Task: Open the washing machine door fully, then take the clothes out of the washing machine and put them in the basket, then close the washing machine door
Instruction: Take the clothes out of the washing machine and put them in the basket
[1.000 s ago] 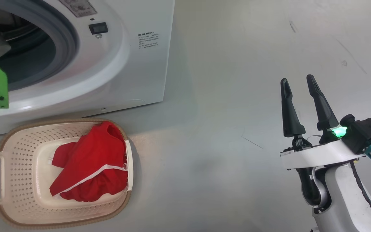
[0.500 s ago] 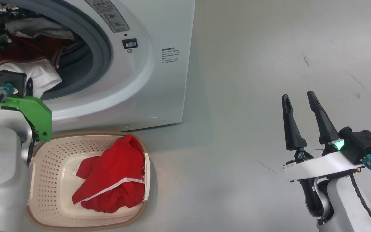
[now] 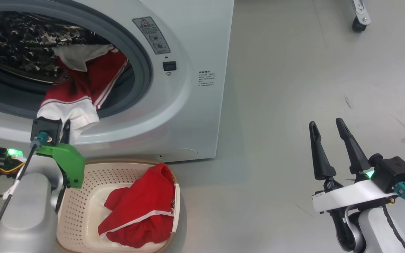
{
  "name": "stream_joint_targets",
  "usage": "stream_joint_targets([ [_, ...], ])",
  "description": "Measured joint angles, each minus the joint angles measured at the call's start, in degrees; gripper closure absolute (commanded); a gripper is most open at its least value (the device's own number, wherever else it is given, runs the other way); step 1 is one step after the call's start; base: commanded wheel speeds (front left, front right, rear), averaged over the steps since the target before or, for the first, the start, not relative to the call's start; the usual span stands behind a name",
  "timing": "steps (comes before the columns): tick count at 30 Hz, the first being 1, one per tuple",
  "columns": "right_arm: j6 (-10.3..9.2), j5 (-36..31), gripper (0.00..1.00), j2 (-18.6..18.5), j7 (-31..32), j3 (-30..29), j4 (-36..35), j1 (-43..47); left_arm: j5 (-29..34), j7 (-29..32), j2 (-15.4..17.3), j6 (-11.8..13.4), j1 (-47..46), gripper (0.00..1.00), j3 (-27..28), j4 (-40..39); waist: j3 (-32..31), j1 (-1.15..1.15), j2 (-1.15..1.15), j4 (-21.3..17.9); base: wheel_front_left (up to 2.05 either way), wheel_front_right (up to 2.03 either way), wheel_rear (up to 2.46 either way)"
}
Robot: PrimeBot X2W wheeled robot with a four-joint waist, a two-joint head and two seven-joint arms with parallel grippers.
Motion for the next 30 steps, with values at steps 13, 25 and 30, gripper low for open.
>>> stream_joint_targets([
  [13,0.0,0.1,0.0,-0.1,0.0,-1.0,0.4,3.7,-1.4,-3.8,-3.8,-1.0,7.6,1.0,-1.6,-1.0,-6.1,0.0,0.0,3.2,0.0,0.0,0.0],
  [25,0.0,0.1,0.0,0.0,0.0,-0.4,0.5,5.9,-2.1,-7.1,-3.8,-1.1,14.1,1.0,-1.8,-4.7,-10.6,0.0,0.0,5.4,0.0,0.0,0.0],
  [30,0.0,0.1,0.0,0.3,0.0,0.0,0.4,6.7,-1.7,-8.8,-3.5,-0.4,16.4,1.0,-1.5,-7.8,-11.5,0.0,0.0,5.6,0.0,0.0,0.0],
])
